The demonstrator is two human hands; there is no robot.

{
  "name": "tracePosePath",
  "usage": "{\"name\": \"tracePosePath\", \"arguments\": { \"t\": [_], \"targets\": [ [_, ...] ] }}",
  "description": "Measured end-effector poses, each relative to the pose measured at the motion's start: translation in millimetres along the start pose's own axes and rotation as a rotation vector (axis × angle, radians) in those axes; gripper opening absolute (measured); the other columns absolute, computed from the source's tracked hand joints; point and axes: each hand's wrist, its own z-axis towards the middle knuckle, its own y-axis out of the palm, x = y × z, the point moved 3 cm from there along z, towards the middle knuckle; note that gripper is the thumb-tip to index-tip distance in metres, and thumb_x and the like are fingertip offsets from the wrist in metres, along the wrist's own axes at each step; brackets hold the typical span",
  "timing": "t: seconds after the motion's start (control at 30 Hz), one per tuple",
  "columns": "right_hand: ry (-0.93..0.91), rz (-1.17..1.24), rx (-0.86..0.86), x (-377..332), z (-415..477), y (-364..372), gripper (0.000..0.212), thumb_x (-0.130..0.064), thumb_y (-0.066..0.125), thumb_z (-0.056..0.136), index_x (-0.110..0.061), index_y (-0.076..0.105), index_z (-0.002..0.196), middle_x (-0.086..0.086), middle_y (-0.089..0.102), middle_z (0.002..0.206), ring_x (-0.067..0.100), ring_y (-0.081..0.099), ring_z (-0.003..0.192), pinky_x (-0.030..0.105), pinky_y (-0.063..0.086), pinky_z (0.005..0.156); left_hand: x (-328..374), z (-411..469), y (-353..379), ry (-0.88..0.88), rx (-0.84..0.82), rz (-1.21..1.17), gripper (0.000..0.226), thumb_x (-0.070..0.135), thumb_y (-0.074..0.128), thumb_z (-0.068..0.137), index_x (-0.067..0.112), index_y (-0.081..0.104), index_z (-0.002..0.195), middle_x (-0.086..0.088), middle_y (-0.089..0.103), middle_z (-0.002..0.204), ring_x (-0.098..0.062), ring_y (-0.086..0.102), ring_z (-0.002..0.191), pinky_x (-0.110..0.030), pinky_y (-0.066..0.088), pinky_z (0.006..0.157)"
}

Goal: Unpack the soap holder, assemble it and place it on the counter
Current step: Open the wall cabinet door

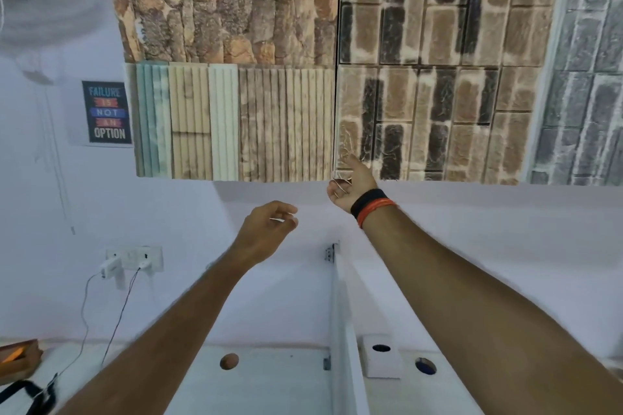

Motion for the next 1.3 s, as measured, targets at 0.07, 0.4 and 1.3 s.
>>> {"name": "tracePosePath", "arguments": {
  "t": [0.07,0.4,1.3],
  "targets": [
    [-0.009,0.003,0.009,1,-3,-1,0.067,-0.04,0.067,0.09,-0.012,0.04,0.145,0.014,0.04,0.139,0.024,0.053,0.098,0.032,0.049,0.077,-2,-3,1,-0.008,-0.014,-0.023,0.02,0.023,0.065,0.091,0.018,0.07,0.11,0.003,0.069,0.104,-0.01,0.066,0.092,-0.017,0.05,0.07],
    [-0.171,0.05,-0.075,14,-113,-37,0.027,-0.04,0.074,0.085,-0.019,0.065,0.099,0.006,0.047,0.09,0.011,0.038,0.048,0.023,0.036,0.049,41,-65,8,0.09,0.012,-0.118,0.018,0.021,0.065,0.091,0.02,0.071,0.108,0.006,0.071,0.101,-0.01,0.066,0.096,-0.023,0.052,0.082],
    [-0.586,-0.655,0.0,-63,-282,-167,0.032,-0.036,0.049,0.101,-0.012,0.054,0.081,0.003,0.056,0.069,0.015,0.045,0.051,0.025,0.039,0.047,158,-125,131,0.202,-0.073,-0.06,0.019,0.025,0.063,0.092,0.024,0.067,0.11,0.009,0.068,0.1,-0.006,0.064,0.09,-0.013,0.05,0.071]
  ]
}}
